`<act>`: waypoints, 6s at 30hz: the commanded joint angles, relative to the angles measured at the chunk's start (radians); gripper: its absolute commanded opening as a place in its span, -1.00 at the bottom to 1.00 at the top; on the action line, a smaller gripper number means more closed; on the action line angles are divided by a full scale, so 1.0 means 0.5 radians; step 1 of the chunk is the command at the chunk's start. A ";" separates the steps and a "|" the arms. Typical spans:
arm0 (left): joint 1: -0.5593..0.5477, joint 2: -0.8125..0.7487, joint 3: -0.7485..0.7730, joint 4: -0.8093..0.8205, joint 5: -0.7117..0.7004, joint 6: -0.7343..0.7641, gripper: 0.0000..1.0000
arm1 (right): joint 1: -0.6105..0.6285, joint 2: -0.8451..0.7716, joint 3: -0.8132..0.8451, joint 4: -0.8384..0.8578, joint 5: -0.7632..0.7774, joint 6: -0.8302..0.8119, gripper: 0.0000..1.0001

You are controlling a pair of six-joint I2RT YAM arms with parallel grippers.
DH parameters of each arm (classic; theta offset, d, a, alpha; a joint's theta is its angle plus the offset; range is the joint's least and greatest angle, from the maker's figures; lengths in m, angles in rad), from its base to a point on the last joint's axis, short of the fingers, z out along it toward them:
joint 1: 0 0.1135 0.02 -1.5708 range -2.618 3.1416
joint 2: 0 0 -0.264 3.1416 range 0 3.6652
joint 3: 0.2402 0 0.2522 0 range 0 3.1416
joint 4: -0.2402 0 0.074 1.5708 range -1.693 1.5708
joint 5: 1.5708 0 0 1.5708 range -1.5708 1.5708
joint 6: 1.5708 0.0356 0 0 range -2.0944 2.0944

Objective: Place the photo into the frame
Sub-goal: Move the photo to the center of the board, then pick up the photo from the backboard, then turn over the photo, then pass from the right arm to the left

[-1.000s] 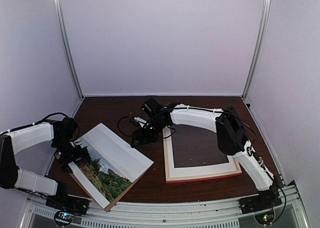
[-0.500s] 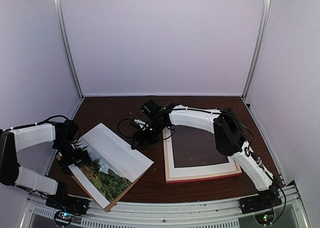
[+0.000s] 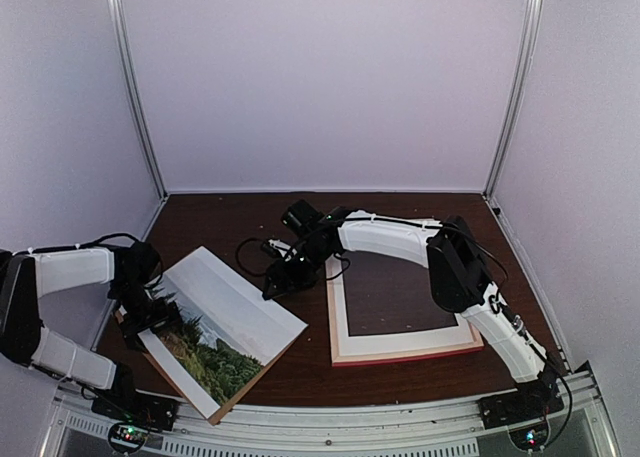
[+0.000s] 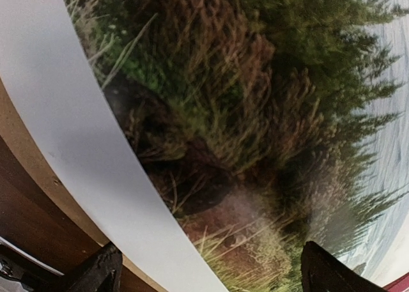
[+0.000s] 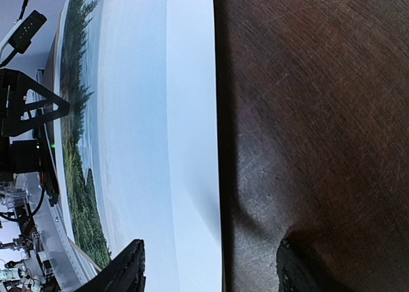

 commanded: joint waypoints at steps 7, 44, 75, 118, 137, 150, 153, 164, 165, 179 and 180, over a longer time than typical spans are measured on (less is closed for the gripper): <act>0.012 0.169 0.031 0.604 0.279 0.149 0.95 | -0.084 -0.038 -0.094 0.115 -0.018 0.177 0.35; -0.169 0.868 0.642 1.032 0.340 0.406 0.86 | -0.311 -0.177 -0.263 0.212 -0.060 0.242 -0.15; -0.170 0.838 0.676 0.983 0.204 0.431 0.87 | -0.385 -0.295 -0.174 0.104 -0.005 0.177 -1.00; -0.526 0.623 1.156 1.306 0.545 0.133 0.95 | -0.271 -1.189 0.271 -1.206 1.889 -0.548 -1.00; -0.592 0.462 0.573 2.233 0.606 -0.639 0.94 | -0.029 -0.760 -0.081 -0.466 0.857 -0.167 -1.00; -0.595 0.400 0.347 2.531 0.556 -0.850 0.90 | -0.024 -0.628 -0.187 -0.183 0.707 0.078 -1.00; -0.595 0.474 0.382 2.570 0.595 -0.893 0.88 | -0.021 -0.614 -0.209 -0.133 0.677 0.115 -0.98; -0.624 0.621 0.481 2.686 0.641 -0.938 0.78 | 0.004 -0.545 -0.210 -0.066 0.651 0.177 -0.94; -0.627 0.632 0.490 2.682 0.644 -0.934 0.78 | 0.005 -0.537 -0.203 -0.066 0.646 0.179 -0.94; -0.668 0.858 0.755 2.399 0.665 -0.855 0.60 | 0.033 -0.442 -0.126 -0.061 0.605 0.195 -0.91; -0.672 0.872 0.775 2.366 0.663 -0.849 0.56 | 0.033 -0.435 -0.122 -0.063 0.603 0.196 -0.90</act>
